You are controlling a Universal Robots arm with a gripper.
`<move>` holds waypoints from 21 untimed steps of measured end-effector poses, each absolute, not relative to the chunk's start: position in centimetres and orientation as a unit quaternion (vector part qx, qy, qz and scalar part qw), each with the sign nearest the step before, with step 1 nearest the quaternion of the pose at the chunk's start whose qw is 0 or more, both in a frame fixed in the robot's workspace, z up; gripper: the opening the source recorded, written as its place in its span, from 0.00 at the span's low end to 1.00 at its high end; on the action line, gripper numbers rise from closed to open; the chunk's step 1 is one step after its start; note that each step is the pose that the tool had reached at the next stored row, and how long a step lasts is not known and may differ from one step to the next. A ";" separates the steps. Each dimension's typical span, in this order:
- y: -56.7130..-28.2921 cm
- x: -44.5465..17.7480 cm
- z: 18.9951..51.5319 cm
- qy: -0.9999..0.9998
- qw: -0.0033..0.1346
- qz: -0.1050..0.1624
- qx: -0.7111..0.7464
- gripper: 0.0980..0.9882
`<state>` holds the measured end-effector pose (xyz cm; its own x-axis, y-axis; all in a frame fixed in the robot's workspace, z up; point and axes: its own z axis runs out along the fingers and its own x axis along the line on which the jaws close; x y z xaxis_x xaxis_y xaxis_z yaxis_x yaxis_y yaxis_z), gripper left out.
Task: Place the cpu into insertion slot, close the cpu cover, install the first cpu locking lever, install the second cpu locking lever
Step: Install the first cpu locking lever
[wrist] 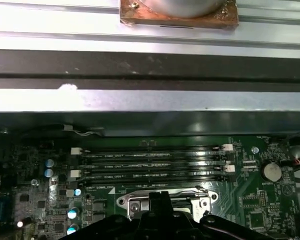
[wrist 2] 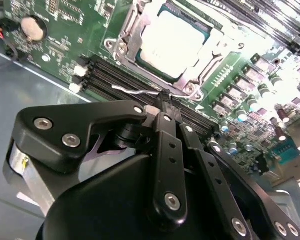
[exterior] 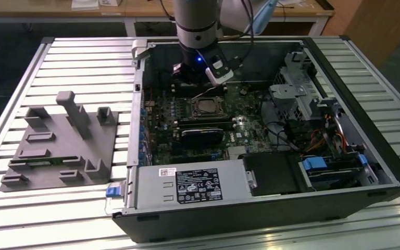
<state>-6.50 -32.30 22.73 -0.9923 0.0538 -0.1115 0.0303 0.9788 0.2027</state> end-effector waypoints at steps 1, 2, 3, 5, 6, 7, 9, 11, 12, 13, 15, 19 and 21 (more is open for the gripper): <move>-32.3 -6.4 22.7 0.993 0.059 0.100 0.024 0.01; -32.2 -6.3 22.7 0.993 0.059 0.100 0.026 0.01; -32.2 -6.2 22.7 0.993 0.059 0.100 0.028 0.01; -32.0 -5.9 22.7 0.993 0.059 0.100 0.031 0.01; -31.9 -5.8 22.6 0.993 0.060 0.100 0.033 0.01; -31.8 -5.6 22.6 0.993 0.060 0.100 0.034 0.01; -31.6 -5.3 22.6 0.993 0.060 0.099 0.035 0.01; -31.4 -5.0 22.5 0.993 0.060 0.099 0.037 0.01; -31.2 -4.8 22.5 0.993 0.060 0.099 0.037 0.01; -31.1 -4.6 22.5 0.993 0.060 0.099 0.038 0.01; -30.8 -4.4 22.5 0.993 0.060 0.099 0.038 0.01; -30.8 -4.3 22.5 0.993 0.060 0.099 0.038 0.01; -30.8 -4.3 22.4 0.993 0.060 0.099 0.038 0.01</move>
